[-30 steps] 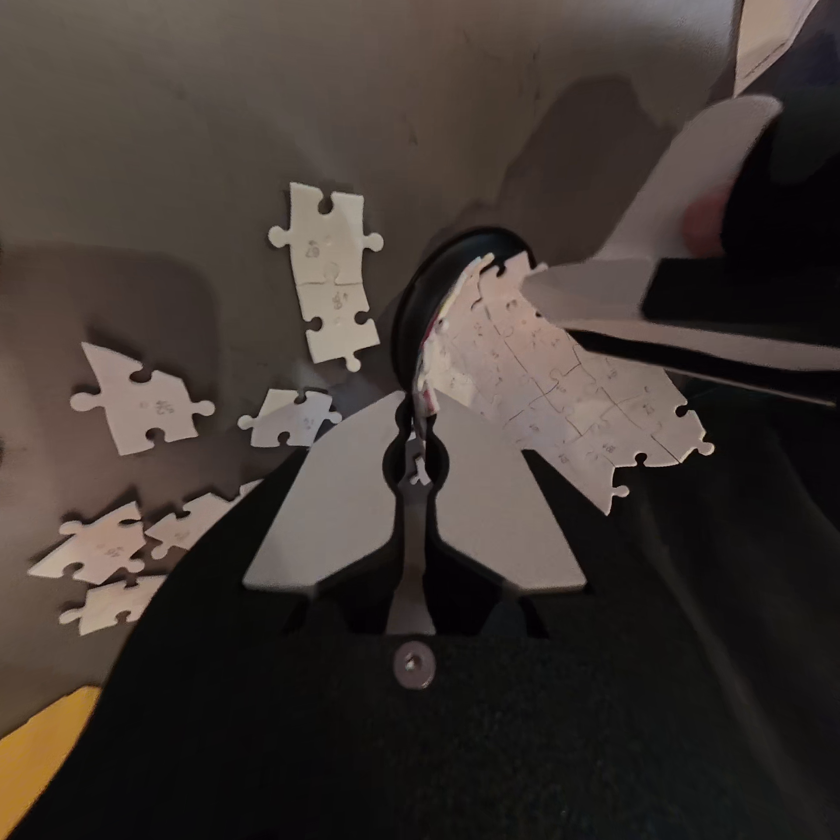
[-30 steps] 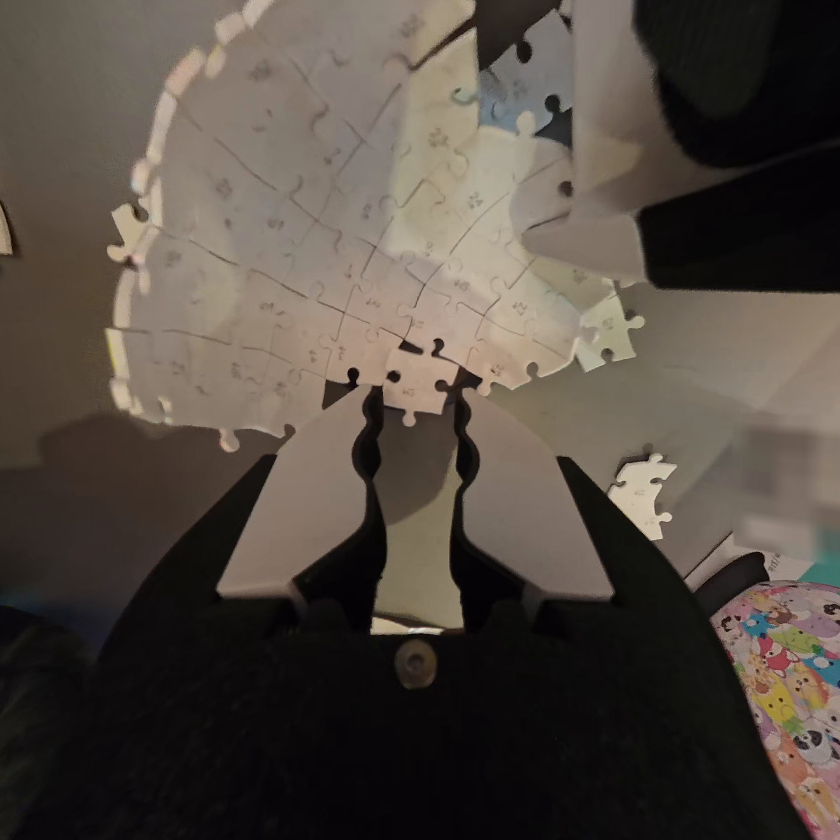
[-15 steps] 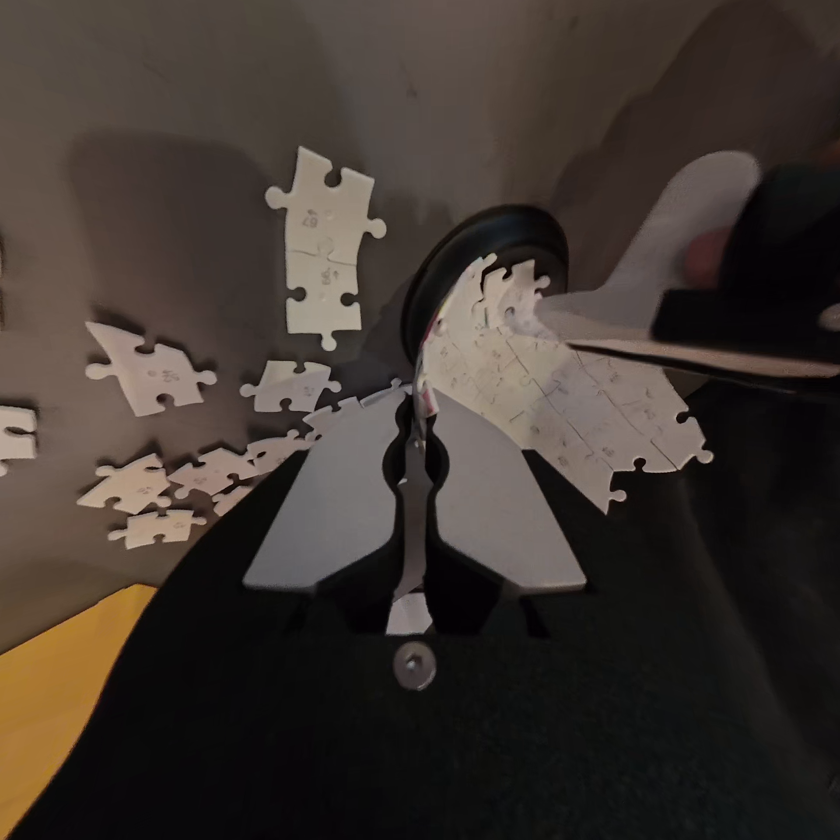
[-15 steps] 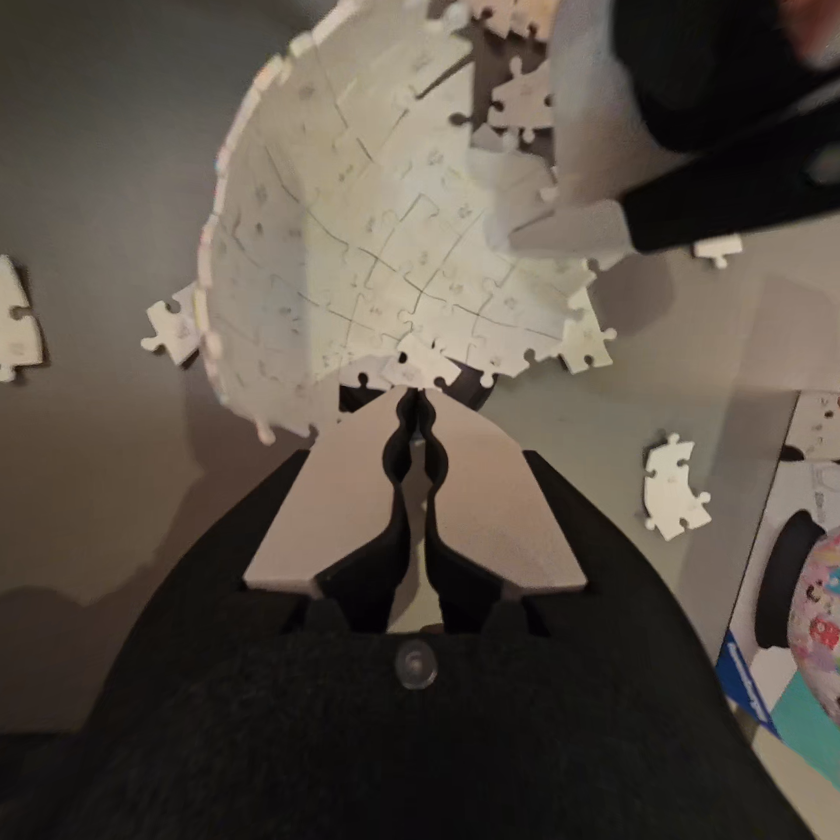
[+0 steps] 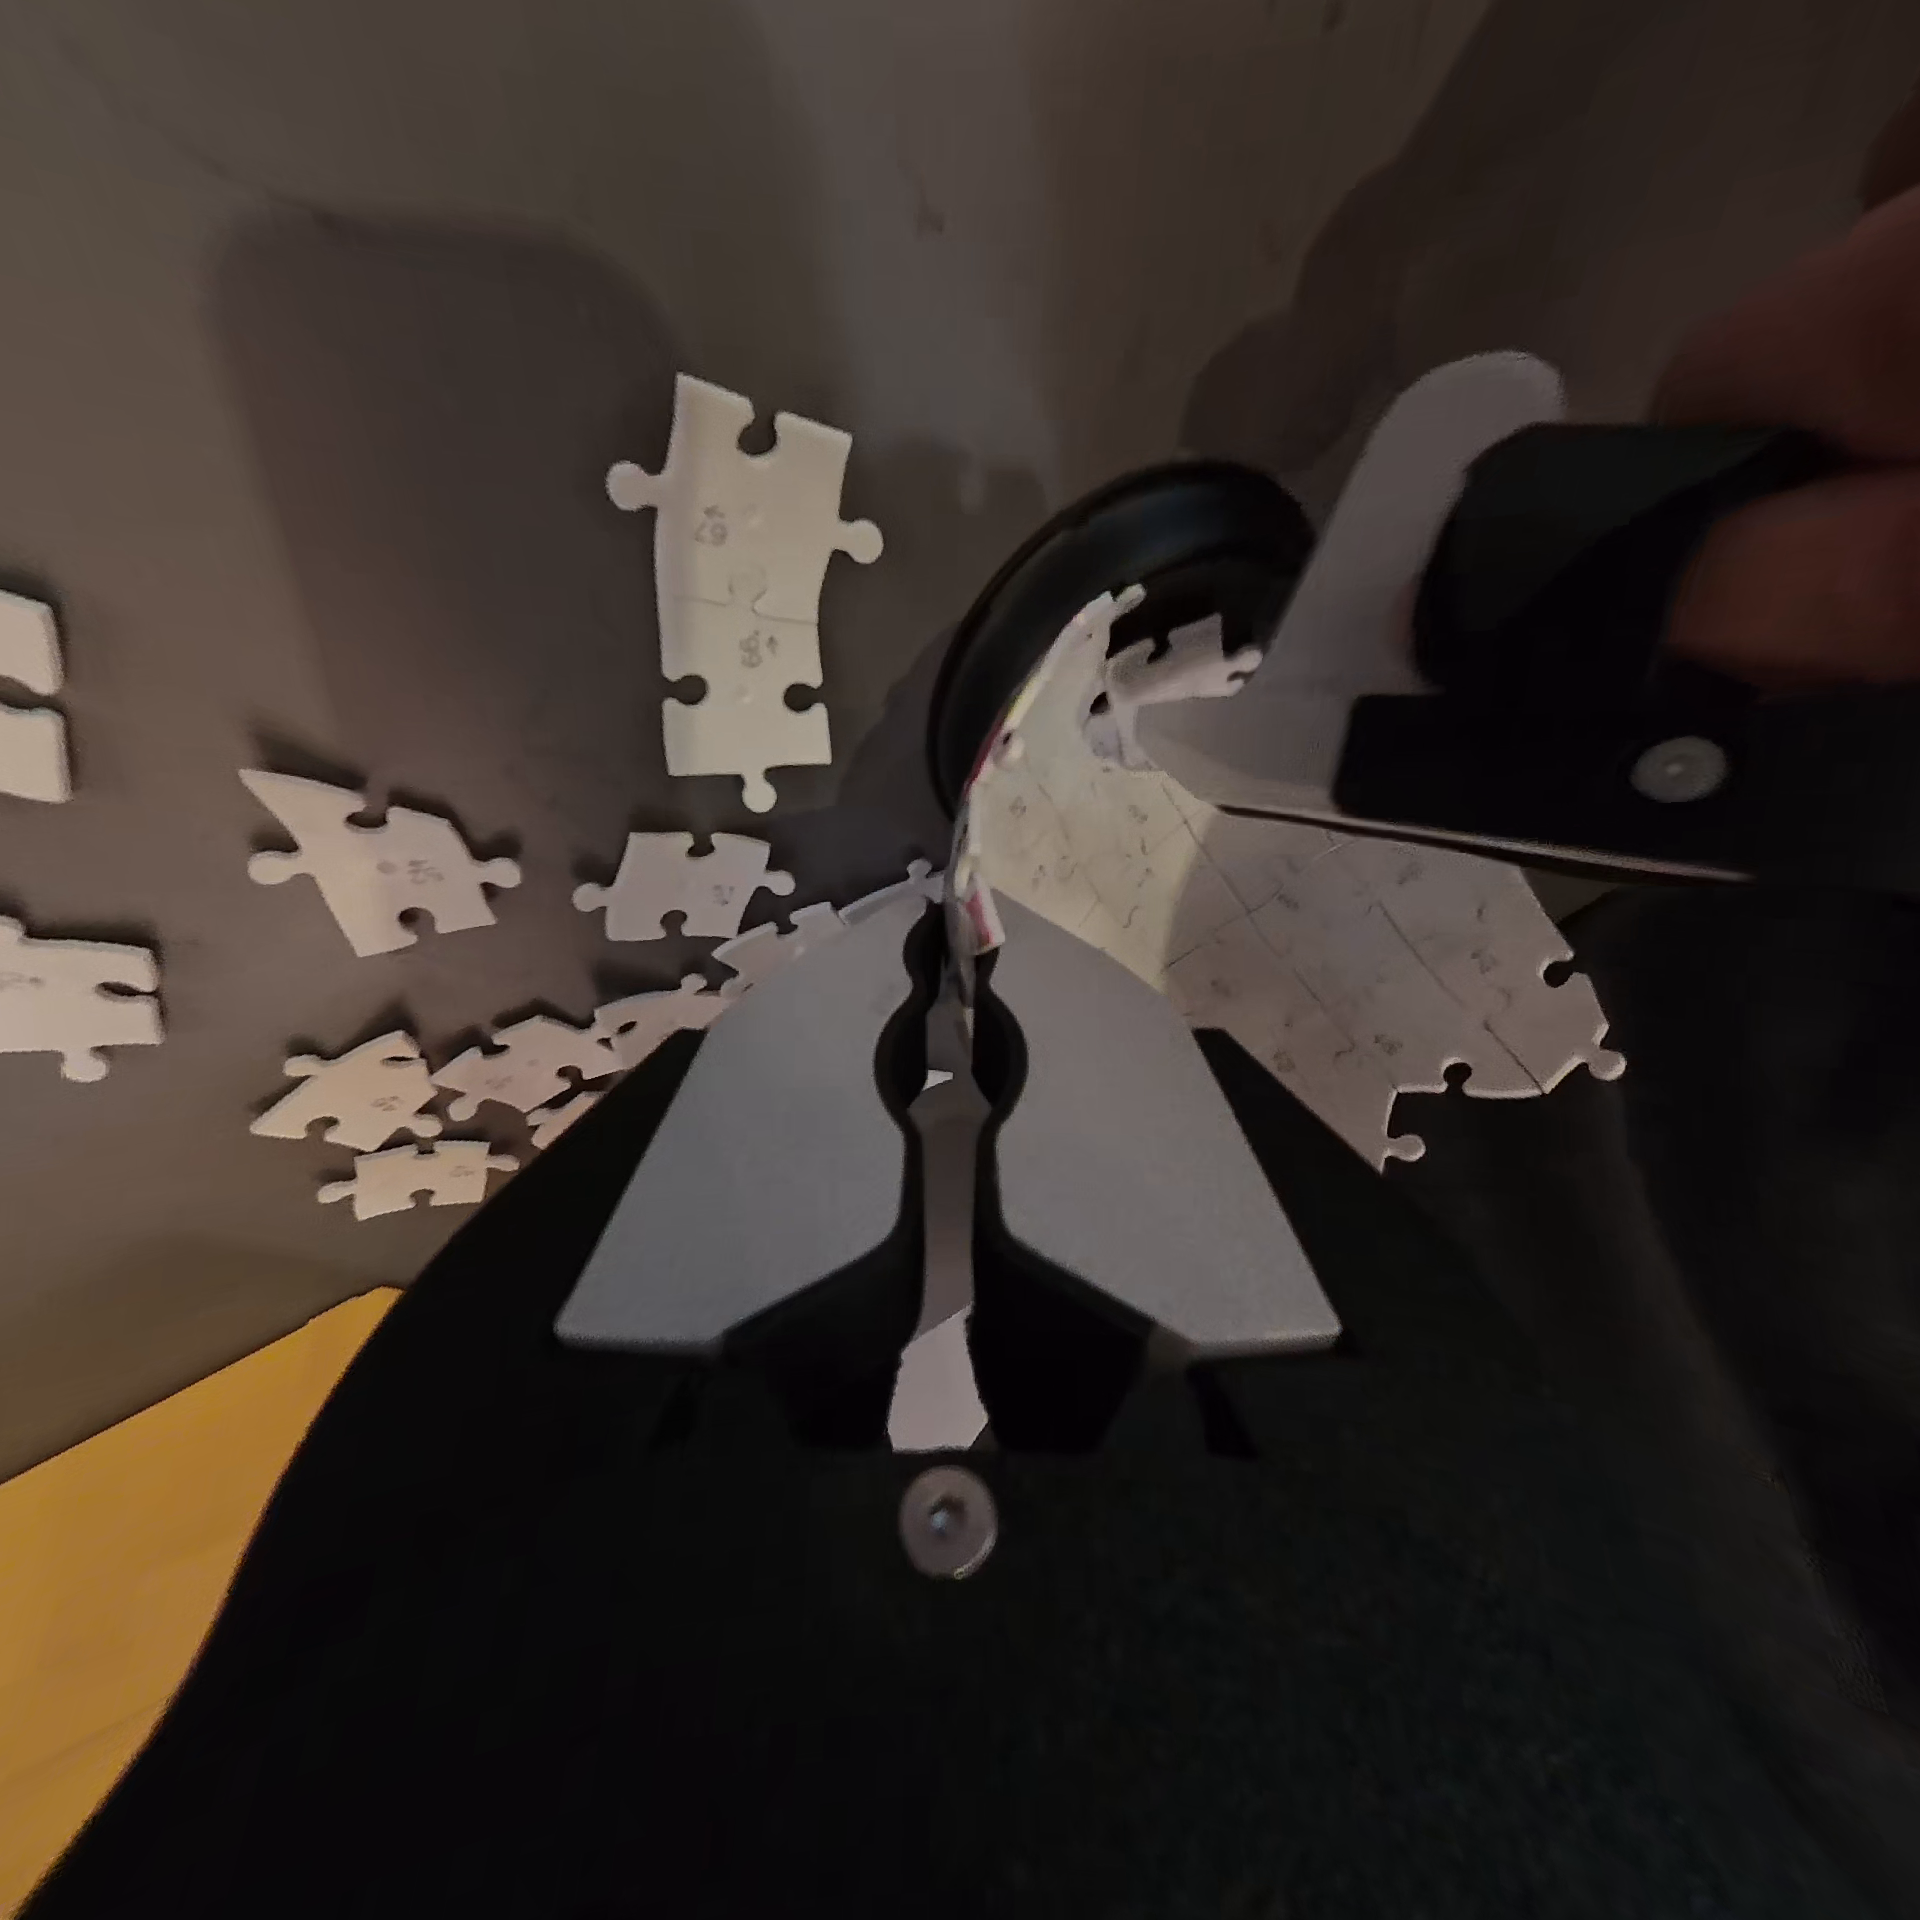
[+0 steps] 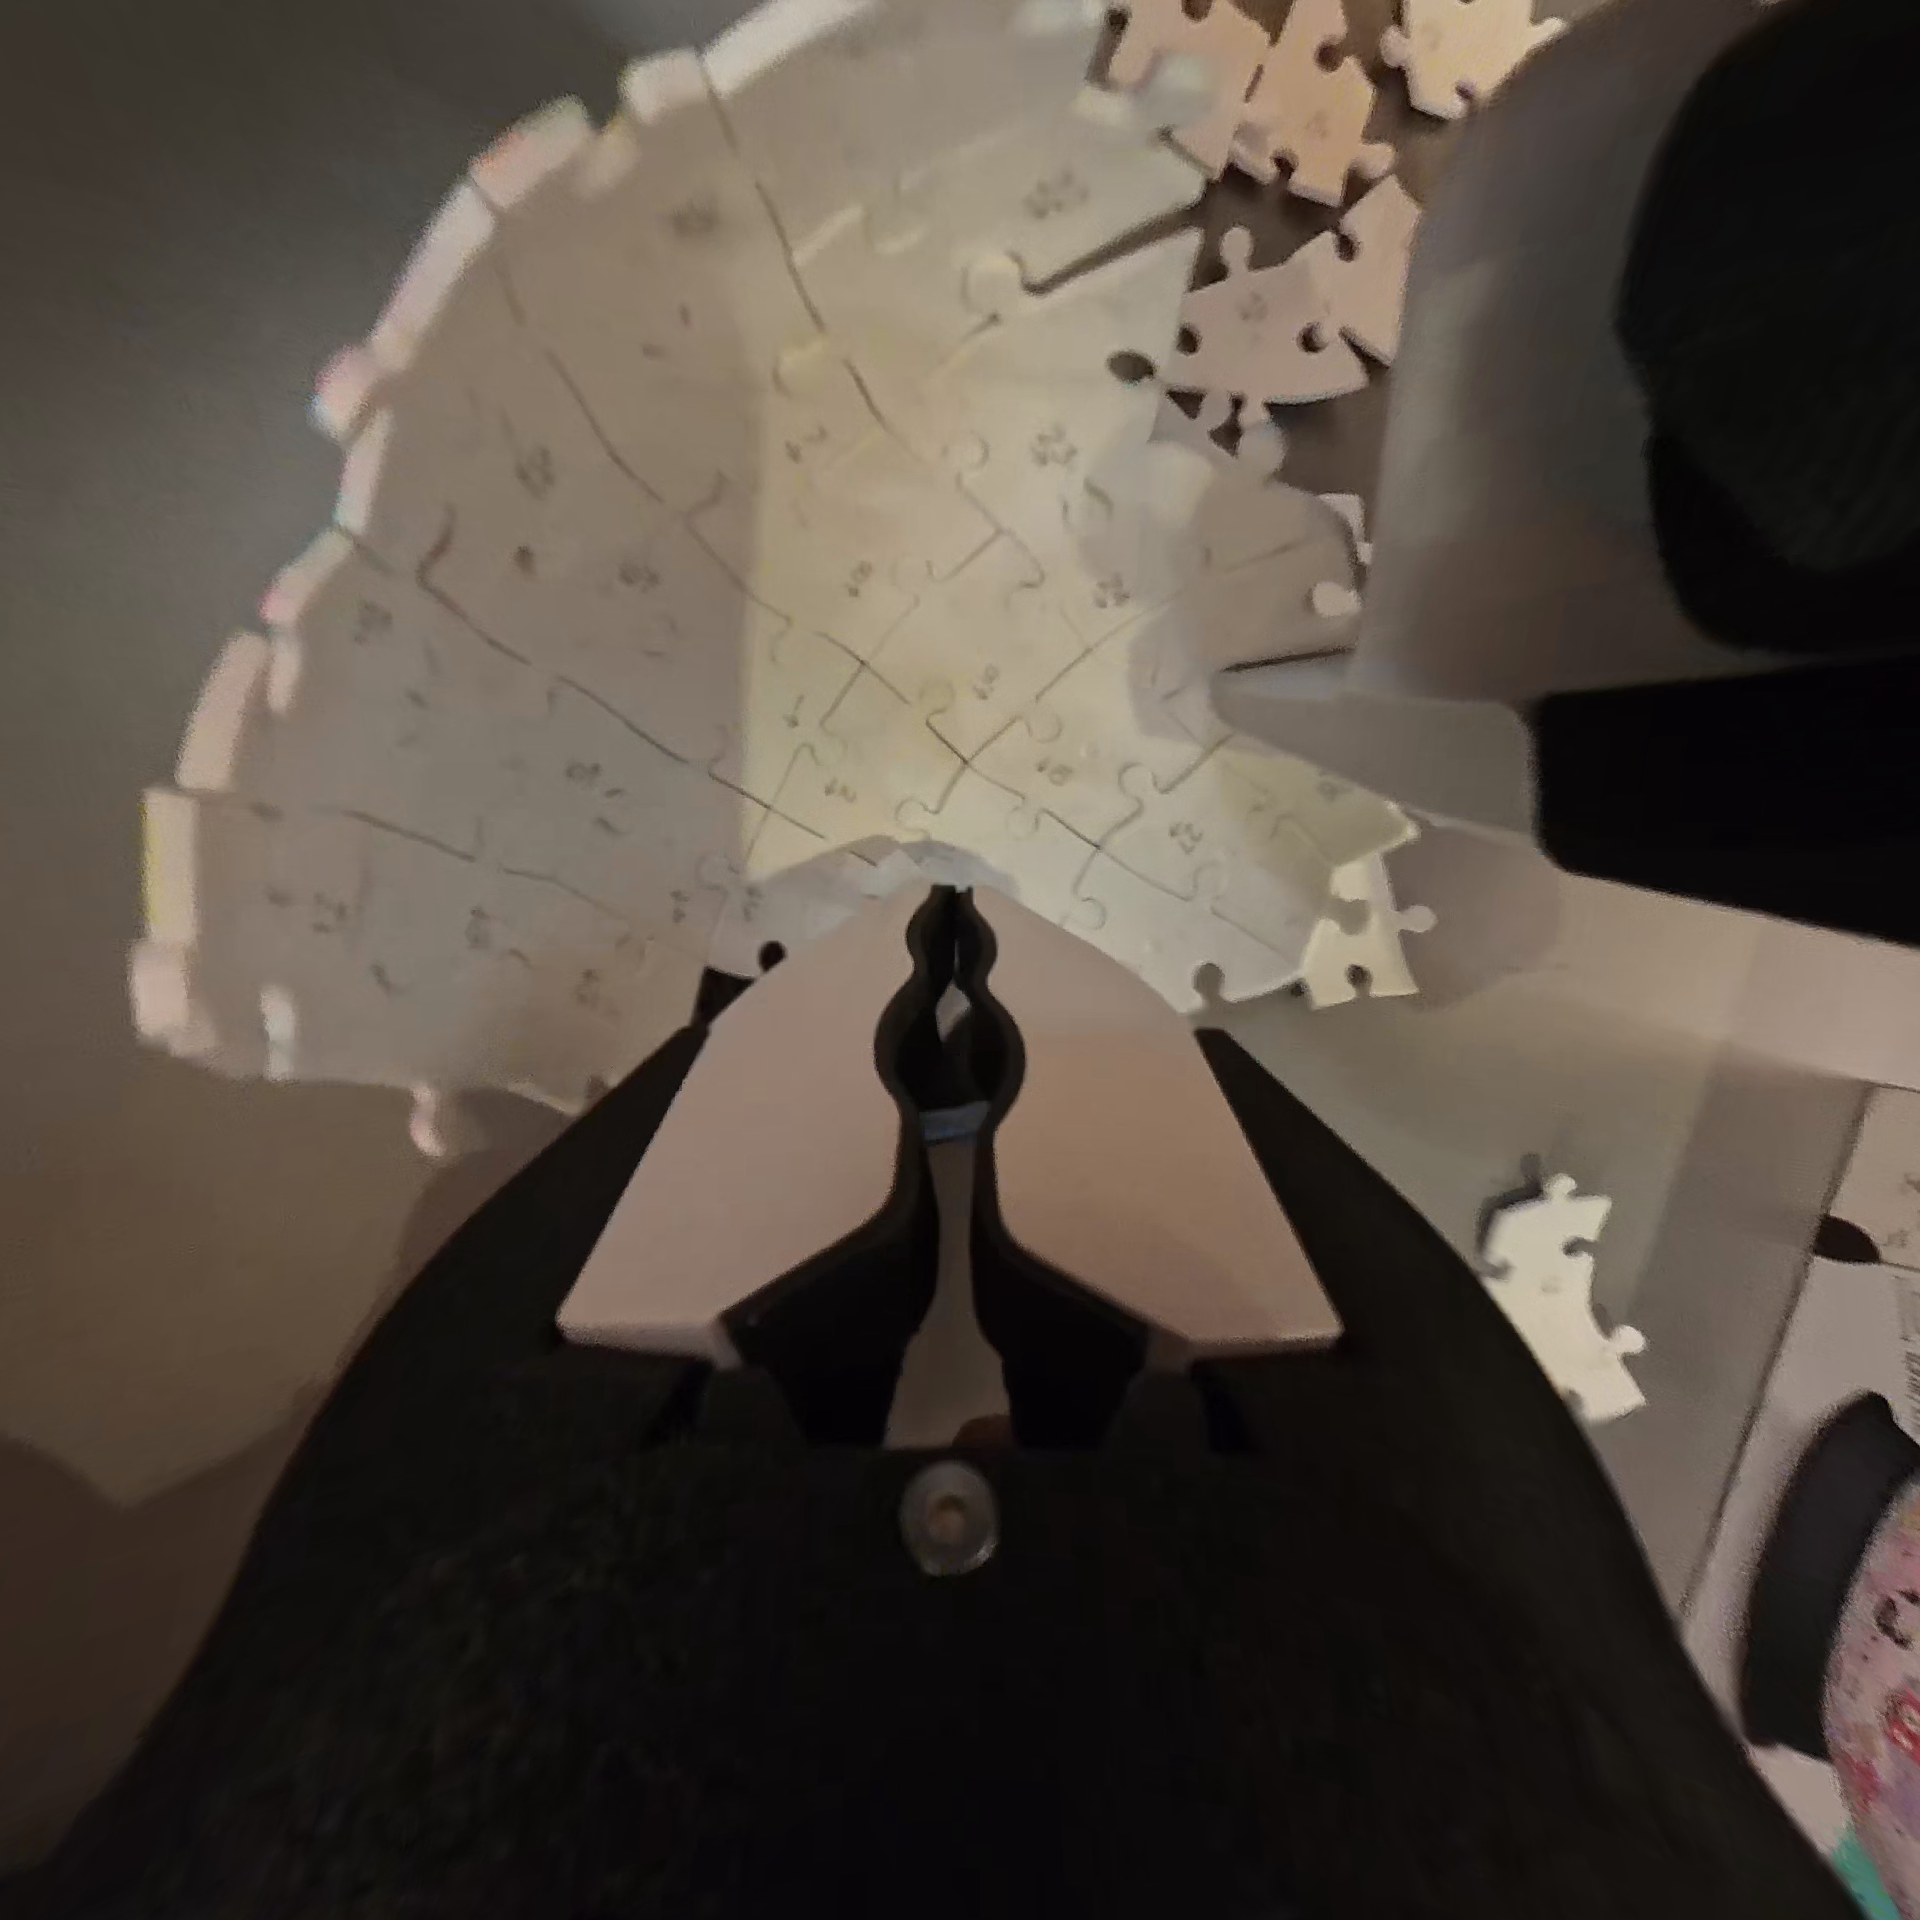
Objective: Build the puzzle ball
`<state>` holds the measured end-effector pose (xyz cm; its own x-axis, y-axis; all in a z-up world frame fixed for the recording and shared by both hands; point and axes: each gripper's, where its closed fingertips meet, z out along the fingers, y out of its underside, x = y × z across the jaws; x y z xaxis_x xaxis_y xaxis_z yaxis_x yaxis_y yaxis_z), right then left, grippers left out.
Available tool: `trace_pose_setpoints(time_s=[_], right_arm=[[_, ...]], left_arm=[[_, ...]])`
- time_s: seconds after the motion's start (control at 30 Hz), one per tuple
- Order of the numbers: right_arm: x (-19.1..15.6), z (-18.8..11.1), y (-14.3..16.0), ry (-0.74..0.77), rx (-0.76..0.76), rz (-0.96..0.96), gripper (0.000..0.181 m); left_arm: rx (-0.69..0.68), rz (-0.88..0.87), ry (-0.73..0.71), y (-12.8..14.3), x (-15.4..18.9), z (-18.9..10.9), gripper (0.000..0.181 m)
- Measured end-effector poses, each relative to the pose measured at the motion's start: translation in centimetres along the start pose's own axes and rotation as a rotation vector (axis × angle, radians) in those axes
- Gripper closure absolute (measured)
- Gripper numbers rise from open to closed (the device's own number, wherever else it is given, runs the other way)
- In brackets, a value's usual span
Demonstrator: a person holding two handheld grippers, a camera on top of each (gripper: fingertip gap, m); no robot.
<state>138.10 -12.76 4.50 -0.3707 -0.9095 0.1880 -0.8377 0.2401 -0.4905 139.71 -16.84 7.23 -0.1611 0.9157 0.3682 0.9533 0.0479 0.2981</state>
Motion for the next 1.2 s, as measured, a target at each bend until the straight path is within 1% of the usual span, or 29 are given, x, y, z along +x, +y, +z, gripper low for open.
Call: trace_pose_setpoints(time_s=[0.1, 0.17, 0.37, 0.47, 0.73, 0.87, 0.97, 1.03, 1.1, 1.2], right_arm=[[0.9, -1.7, -0.2, 0.031, 0.060, 0.052, 0.181], [0.7, -2.3, 0.0, 0.015, 0.053, 0.089, 0.181], [-0.9, -0.9, -0.6, -0.022, -0.005, 0.003, 0.181], [-1.1, -0.2, 0.4, -0.033, -0.075, -0.017, 0.181], [-1.1, -0.7, 0.9, -0.064, -0.103, -0.012, 0.181], [-0.6, -1.0, 0.0, -0.046, -0.081, -0.019, 0.181], [-0.5, -0.7, 0.3, -0.057, -0.120, -0.032, 0.181], [-1.1, -0.3, 0.5, -0.088, -0.140, -0.046, 0.181], [-1.0, -0.2, 0.4, -0.076, -0.131, -0.077, 0.181], [-1.0, -0.4, 0.6, -0.080, -0.159, -0.104, 0.181]], left_arm=[[0.001, 0.007, -0.004, 0.0, 0.0, 0.0, 0.179], [-0.003, 0.009, -0.003, -0.1, 0.0, 0.0, 0.179], [-0.012, 0.021, -0.025, -0.3, 0.0, 0.0, 0.179], [-0.015, 0.025, -0.030, -0.2, 0.1, 0.0, 0.179], [-0.012, 0.026, -0.032, -0.2, 0.1, 0.0, 0.179], [-0.016, 0.030, -0.038, -0.2, 0.2, 0.0, 0.179], [-0.016, 0.032, -0.044, -0.2, 0.2, 0.0, 0.179], [-0.018, 0.032, -0.044, -0.2, 0.2, 0.0, 0.179], [-0.020, 0.036, -0.038, -0.2, 0.2, 0.0, 0.179], [-0.025, 0.038, -0.037, -0.2, 0.2, 0.0, 0.179]])
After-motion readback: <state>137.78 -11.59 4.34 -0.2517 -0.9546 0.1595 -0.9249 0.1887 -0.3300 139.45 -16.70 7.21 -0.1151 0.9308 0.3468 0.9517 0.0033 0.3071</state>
